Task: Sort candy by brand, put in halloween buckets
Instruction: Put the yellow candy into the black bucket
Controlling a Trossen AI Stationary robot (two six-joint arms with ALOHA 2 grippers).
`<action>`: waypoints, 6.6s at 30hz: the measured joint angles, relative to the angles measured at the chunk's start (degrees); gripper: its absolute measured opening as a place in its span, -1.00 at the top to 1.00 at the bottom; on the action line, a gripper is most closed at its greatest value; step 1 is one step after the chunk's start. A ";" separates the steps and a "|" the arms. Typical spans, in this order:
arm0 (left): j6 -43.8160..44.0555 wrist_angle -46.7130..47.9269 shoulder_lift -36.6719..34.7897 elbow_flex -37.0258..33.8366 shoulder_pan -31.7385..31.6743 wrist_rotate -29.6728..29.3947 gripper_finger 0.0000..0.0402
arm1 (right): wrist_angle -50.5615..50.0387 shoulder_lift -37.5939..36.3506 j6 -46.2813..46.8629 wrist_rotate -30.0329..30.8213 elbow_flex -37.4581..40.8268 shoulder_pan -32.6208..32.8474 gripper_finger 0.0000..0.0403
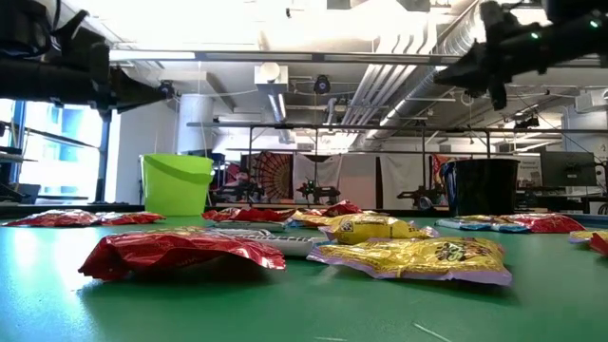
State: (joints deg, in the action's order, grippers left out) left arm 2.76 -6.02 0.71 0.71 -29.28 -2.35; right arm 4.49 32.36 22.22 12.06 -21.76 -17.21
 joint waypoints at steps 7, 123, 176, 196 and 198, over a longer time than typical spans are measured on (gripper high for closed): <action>0.14 -1.20 0.02 0.02 0.00 -1.37 1.00 | -7.56 12.07 -0.45 -0.25 -12.10 -0.02 1.00; 9.08 4.51 2.04 0.02 0.01 -4.37 1.00 | -42.45 55.88 -15.82 -16.23 -47.75 -10.69 0.70; 9.37 4.54 4.04 0.02 0.00 -4.24 1.00 | -51.82 68.49 -18.28 -1.00 -60.48 -4.64 1.00; 10.04 4.54 4.04 0.02 0.02 -4.28 1.00 | -69.74 46.84 -5.66 2.69 -50.46 -28.35 1.00; 10.04 4.54 4.04 0.02 0.02 -4.39 1.00 | -68.46 46.82 -5.68 2.55 -47.53 -29.96 1.00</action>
State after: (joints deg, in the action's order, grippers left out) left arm 12.80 -1.48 4.75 0.73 -29.26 -6.74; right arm -63.97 79.18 16.53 14.61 -69.30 -47.17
